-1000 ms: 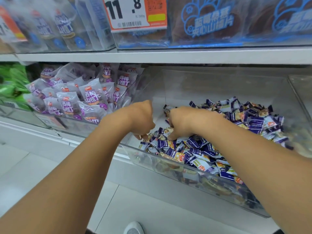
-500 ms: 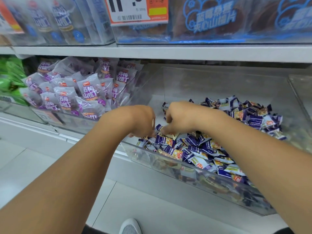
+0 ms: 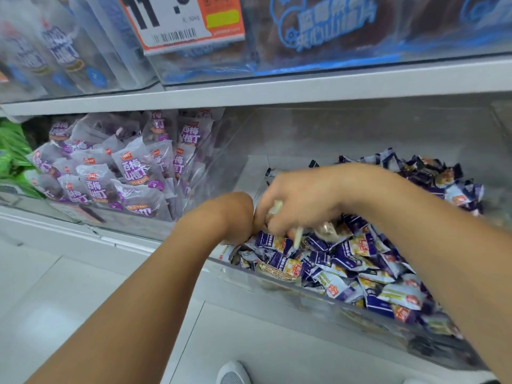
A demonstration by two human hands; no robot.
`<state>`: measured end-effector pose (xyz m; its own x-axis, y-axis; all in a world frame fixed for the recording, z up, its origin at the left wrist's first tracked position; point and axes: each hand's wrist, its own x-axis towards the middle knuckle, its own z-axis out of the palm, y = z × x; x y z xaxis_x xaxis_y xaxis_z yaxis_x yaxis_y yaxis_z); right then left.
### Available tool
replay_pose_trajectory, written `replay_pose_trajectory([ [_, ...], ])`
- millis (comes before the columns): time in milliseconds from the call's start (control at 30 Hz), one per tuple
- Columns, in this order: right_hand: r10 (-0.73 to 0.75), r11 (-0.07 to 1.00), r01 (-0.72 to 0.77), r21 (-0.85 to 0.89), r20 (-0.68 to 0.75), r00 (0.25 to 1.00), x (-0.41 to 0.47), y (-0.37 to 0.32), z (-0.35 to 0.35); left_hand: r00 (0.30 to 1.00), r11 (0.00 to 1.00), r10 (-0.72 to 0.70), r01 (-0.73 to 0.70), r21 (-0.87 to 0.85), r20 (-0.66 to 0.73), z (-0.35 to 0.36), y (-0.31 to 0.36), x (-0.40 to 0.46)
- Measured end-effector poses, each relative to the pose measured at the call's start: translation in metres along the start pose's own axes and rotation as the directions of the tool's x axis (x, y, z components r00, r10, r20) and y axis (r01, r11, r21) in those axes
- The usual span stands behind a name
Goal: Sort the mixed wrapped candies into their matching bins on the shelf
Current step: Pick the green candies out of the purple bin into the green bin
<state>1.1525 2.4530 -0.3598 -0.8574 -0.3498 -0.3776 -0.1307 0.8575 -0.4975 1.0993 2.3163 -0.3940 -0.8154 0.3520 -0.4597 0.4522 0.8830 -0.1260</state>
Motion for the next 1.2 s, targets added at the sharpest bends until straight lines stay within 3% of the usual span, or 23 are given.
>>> replay_pose_trajectory([
  [67, 0.003, 0.991, 0.021, -0.13, 0.182, 0.983, -0.002, -0.01, 0.009, 0.999, 1.0, -0.002, 0.003, -0.011, 0.041, -0.005, 0.0, -0.003],
  [100, 0.008, 0.971, 0.042, -0.234, 0.207, 0.978, -0.001, -0.012, 0.014, 0.998, 1.0, -0.005, 0.005, -0.005, 0.059, -0.007, 0.0, -0.004],
  [200, 0.15, 0.886, -0.044, -0.462, 0.196, 0.969, 0.002, -0.004, 0.016, 0.997, 0.999, 0.024, -0.027, 0.044, 0.069, -0.006, 0.0, -0.003],
  [300, 0.262, 0.825, -0.127, -0.55, 0.174, 0.949, 0.0, 0.004, 0.007, 0.999, 1.0, 0.028, -0.028, -0.003, 0.037, -0.002, -0.002, -0.005],
  [400, 0.29, 0.859, -0.199, -0.472, 0.127, 0.949, -0.002, 0.01, 0.002, 0.999, 0.993, -0.002, -0.003, -0.121, -0.046, -0.004, -0.002, -0.013],
  [500, 0.236, 0.936, -0.245, -0.252, -0.064, 0.97, -0.008, 0.02, -0.009, 0.992, 0.963, 0.006, -0.039, -0.265, -0.125, -0.009, -0.003, -0.019],
  [633, 0.136, 0.989, -0.148, -0.02, -0.286, 0.948, -0.005, 0.02, -0.017, 0.978, 0.895, 0.037, -0.125, -0.428, -0.207, -0.015, -0.011, -0.028],
  [733, 0.075, 0.995, -0.087, -0.045, -0.212, 0.974, 0.005, 0.004, -0.003, 0.982, 0.905, 0.053, -0.124, -0.408, -0.18, -0.015, -0.014, -0.034],
  [867, 0.047, 0.975, -0.055, -0.216, -0.042, 0.998, 0.014, -0.015, 0.021, 0.971, 0.929, 0.026, -0.111, -0.353, -0.236, -0.017, -0.023, -0.049],
  [1100, 0.051, 0.966, -0.081, -0.246, -0.125, 0.991, 0.031, -0.012, 0.033, 0.973, 0.918, 0.003, -0.095, -0.386, -0.231, -0.017, -0.03, -0.058],
  [1200, 0.044, 0.97, -0.097, -0.225, -0.229, 0.973, 0.026, -0.009, 0.028, 0.971, 0.933, -0.018, -0.069, -0.353, -0.238, -0.017, -0.028, -0.057],
])
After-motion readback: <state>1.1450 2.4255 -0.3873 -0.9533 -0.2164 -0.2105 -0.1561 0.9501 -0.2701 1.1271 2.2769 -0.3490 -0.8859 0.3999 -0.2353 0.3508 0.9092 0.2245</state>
